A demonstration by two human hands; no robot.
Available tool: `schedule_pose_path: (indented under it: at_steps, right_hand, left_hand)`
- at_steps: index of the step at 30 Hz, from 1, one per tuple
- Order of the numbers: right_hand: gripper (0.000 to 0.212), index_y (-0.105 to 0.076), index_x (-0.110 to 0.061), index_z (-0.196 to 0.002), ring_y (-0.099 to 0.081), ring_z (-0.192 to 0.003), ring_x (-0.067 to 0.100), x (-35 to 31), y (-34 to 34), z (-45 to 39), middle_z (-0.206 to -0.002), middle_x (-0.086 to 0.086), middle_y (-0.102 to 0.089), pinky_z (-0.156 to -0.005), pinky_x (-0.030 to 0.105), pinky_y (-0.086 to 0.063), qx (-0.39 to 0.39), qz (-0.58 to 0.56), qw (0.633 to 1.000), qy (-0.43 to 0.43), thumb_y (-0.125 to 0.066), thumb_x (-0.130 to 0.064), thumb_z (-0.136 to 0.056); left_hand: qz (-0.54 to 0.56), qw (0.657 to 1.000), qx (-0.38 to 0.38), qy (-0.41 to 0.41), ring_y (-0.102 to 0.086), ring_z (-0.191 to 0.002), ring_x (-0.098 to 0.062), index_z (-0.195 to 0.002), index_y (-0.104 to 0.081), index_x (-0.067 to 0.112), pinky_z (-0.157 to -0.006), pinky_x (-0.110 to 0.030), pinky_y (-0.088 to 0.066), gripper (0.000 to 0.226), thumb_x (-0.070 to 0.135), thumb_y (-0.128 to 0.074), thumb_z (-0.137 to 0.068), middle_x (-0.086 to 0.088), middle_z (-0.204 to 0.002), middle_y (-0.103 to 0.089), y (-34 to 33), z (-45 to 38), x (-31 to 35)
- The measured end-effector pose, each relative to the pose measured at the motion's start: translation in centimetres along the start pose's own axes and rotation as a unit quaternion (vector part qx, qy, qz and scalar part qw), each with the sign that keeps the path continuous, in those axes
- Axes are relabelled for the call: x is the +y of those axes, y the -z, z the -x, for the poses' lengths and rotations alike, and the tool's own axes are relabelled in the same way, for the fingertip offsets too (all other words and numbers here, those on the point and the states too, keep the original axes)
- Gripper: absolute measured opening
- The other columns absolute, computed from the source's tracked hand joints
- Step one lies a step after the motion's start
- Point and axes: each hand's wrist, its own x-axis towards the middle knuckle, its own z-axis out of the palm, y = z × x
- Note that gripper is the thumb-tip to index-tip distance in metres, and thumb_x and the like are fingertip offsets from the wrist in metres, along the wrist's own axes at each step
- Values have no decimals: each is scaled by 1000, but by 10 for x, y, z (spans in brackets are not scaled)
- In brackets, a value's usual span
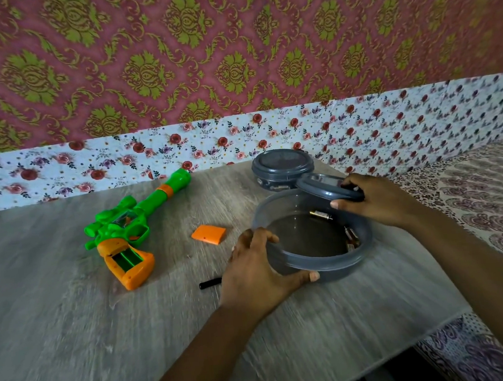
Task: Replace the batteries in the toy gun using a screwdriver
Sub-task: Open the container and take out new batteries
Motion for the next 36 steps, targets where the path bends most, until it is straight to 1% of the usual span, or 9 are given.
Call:
schedule_pose_path:
  at_steps: [9,12,14,18,21,23,29,33,36]
  right_hand:
    - [56,-52,-16,-121,-51,-105,24,-6,7,3,-118,9,-54,-85,34,-45,17,76,997,30,-58,-52,-79]
    - [38,-61,-17,-106,-52,-96,16,-26,17,15,-104,0,-56,-77,28,-43,70,35,993,90,-63,-43,-79]
    - [29,-64,-18,-99,-56,-88,11,-44,22,26,-97,-3,-60,-76,25,-45,-20,-48,995,81,-67,-38,-78]
    - [27,-64,-17,-88,-57,-73,12,-64,22,30,-83,0,-63,-63,26,-42,-301,79,950,22,-64,-43,-80]
    - [16,-59,-12,-82,-49,-62,12,-76,14,23,-70,-1,-52,-55,22,-39,-295,176,939,35,-61,-27,-84]
    - [17,-62,-8,-98,-52,-72,17,-80,5,18,-77,3,-52,-67,25,-44,-294,232,926,41,-57,-17,-85]
    - [37,-47,-7,-130,-44,-126,26,-77,-14,-6,-136,12,-46,-109,34,-32,-413,350,841,-6,-46,-16,-93]
    - [35,-52,-8,-125,-51,-119,29,-71,-18,-2,-130,13,-53,-101,37,-41,-339,296,893,34,-50,-16,-91]
    - [41,-49,-8,-130,-47,-123,28,-70,-18,-5,-135,13,-49,-107,36,-36,-377,317,870,33,-52,-12,-89]
  left_hand:
    - [-80,996,29,-18,-24,-141,-19,-135,-34,33,-112,-40,-25,104,94,-23,-52,-1,-151,-27,9,7,7]
    - [-31,995,78,-56,-27,-140,-13,-133,-43,27,-108,-25,-23,91,86,-29,-65,3,-152,-29,19,-1,11]
    - [2,991,101,-93,-38,-132,-9,-124,-52,21,-100,-14,-27,68,70,-42,-78,3,-143,-41,26,-13,12]
    - [-50,991,-31,-122,-51,-117,-14,-124,-54,15,-93,-20,-38,38,34,-56,-91,-2,-129,-53,24,-51,26]
    - [-129,972,-161,-114,-54,-108,-21,-120,-54,10,-87,-29,-42,33,27,-55,-92,-9,-120,-57,12,-82,40]
    - [-160,955,-213,-128,-55,-98,-21,-106,-58,10,-78,-28,-38,19,20,-54,-91,-11,-109,-61,2,-98,46]
    - [-221,928,-261,-148,-46,-127,-26,-133,-47,12,-104,-34,-33,39,18,-48,-95,-12,-140,-48,-29,-122,60]
    - [-221,922,-286,-142,-43,-130,-26,-136,-45,12,-110,-35,-30,46,19,-54,-92,-11,-144,-43,-38,-129,56]
    - [-193,930,-286,-126,-40,-132,-27,-140,-41,11,-112,-38,-29,48,18,-52,-94,-12,-149,-36,-39,-131,54]
